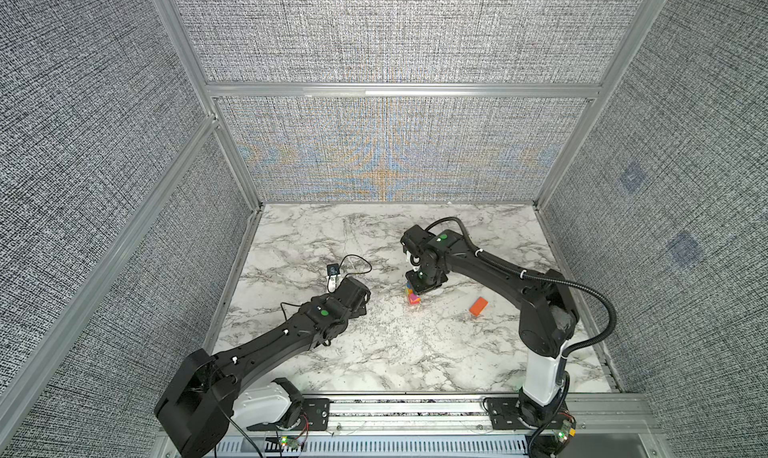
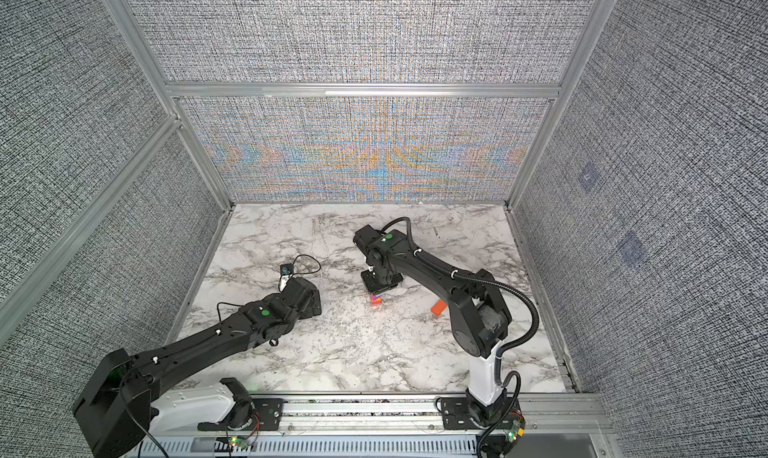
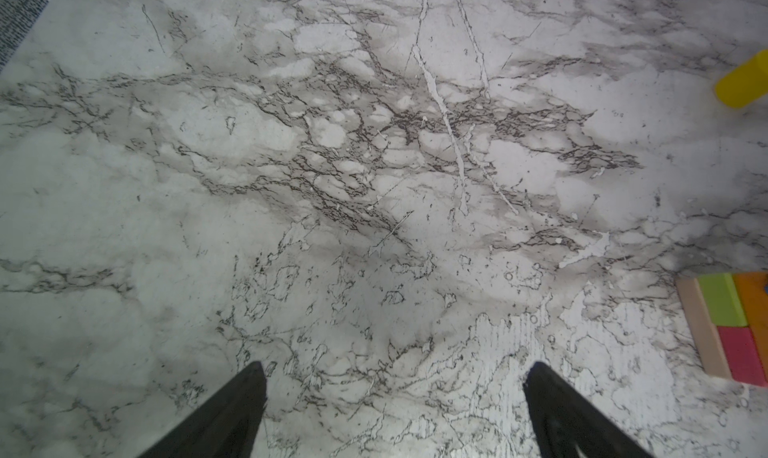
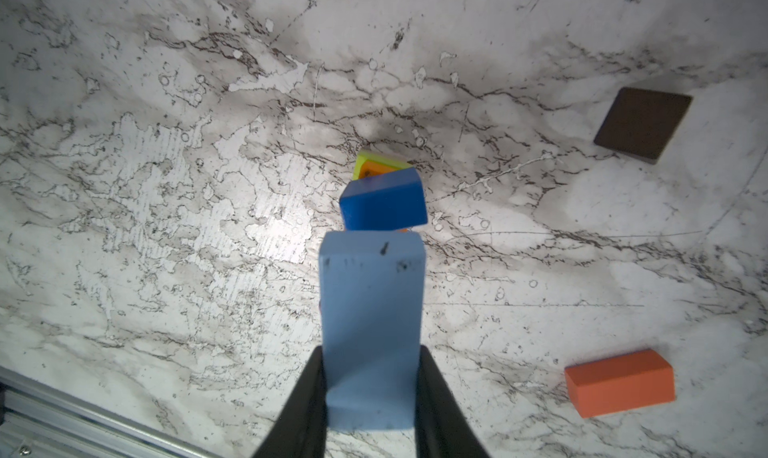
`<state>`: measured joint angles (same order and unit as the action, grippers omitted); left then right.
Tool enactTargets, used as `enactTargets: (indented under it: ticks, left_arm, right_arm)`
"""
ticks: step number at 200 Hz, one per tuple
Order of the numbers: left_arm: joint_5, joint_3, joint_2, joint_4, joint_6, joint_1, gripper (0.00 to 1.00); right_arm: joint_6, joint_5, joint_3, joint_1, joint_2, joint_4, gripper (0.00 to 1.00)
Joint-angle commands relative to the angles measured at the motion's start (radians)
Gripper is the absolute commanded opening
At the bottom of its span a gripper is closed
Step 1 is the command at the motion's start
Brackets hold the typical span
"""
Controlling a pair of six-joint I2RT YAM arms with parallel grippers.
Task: Build the wood block tower
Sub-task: 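Lower the light-blue bar upright onto the stack beside the blue cube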
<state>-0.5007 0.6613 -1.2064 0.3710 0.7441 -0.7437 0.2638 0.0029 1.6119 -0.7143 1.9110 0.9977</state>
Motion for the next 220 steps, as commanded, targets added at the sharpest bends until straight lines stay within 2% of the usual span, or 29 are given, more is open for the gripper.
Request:
enactTargets:
  ticks: [1, 220]
  left_arm:
    - [-0.002, -0.002, 0.003, -0.01, 0.005, 0.001, 0.99]
    - [0.0, -0.016, -0.005, -0.035, -0.008, 0.003, 0.99]
  right_arm:
    - [0.008, 0.009, 0.01, -0.004, 0.006, 0.011, 0.26]
    - [0.023, 0.011, 0.026, -0.008, 0.023, -0.003, 0.26]
